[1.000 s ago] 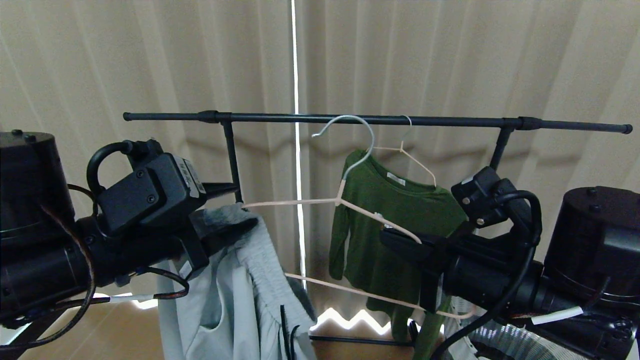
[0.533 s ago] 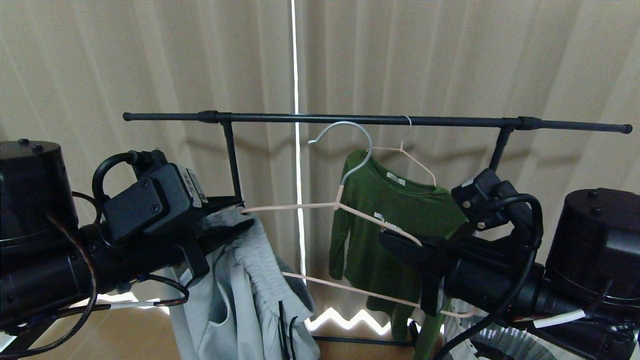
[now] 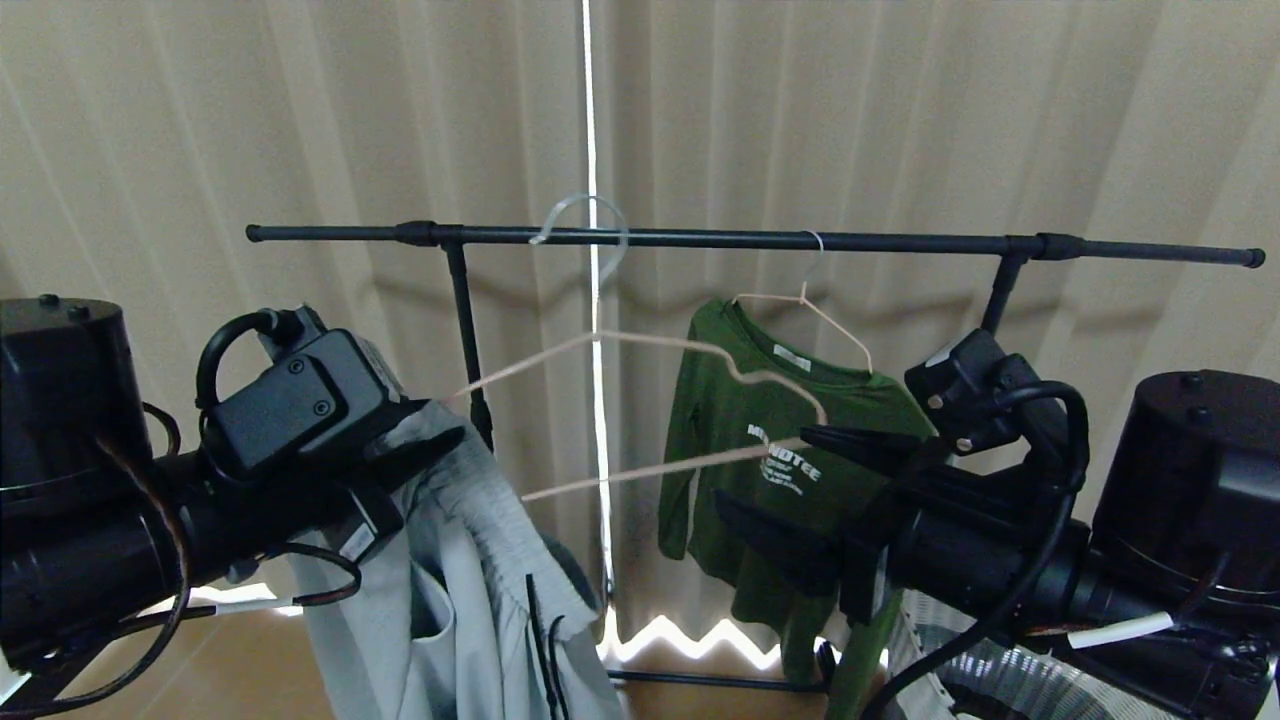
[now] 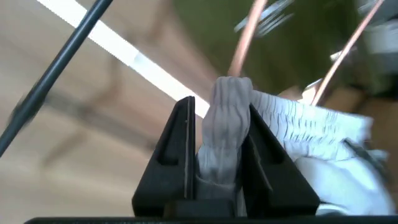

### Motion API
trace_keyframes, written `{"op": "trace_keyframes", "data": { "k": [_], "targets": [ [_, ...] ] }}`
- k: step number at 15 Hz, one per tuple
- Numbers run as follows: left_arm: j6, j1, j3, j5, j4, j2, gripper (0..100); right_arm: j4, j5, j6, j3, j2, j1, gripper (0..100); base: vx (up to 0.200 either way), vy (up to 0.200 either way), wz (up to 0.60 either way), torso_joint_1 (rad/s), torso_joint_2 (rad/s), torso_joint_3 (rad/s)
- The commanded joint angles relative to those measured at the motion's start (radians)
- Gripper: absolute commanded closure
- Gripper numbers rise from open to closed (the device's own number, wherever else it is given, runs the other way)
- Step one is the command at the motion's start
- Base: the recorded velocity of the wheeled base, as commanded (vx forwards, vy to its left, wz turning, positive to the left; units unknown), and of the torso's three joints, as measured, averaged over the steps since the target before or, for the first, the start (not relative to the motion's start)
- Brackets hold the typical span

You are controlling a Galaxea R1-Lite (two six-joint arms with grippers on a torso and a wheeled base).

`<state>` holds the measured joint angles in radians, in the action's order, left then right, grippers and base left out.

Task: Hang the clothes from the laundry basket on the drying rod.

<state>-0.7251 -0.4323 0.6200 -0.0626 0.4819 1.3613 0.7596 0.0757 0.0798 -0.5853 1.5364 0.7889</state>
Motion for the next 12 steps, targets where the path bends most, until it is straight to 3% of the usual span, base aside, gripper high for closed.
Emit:
{"op": "trace_keyframes", "data": {
  "k": [1,3,7,9,12],
  "targets": [
    [0.01,0.014,-0.017,0.067,0.001,0.002,100,0.029,0.001,-0.035,0.005,0.002,-0.025,0,0.0,0.0,0.0,0.0,0.0,0.0],
    [0.061,0.03,-0.019,0.13,0.001,0.004,100,0.113,-0.002,-0.078,0.044,0.016,-0.033,0,0.0,0.0,0.0,0.0,0.0,0.0],
    [0.138,0.023,-0.02,0.093,0.004,-0.007,100,0.121,-0.004,-0.077,0.064,0.036,-0.033,0,0.0,0.0,0.0,0.0,0.0,0.0],
    [0.153,0.029,-0.026,-0.085,0.029,-0.024,100,0.122,-0.007,-0.074,0.084,0.064,-0.031,0,0.0,0.0,0.0,0.0,0.0,0.0],
    [0.179,0.038,-0.026,-0.229,0.034,-0.036,100,0.122,-0.011,-0.045,0.087,0.09,-0.033,0,0.0,0.0,0.0,0.0,0.0,0.0]
  ]
}}
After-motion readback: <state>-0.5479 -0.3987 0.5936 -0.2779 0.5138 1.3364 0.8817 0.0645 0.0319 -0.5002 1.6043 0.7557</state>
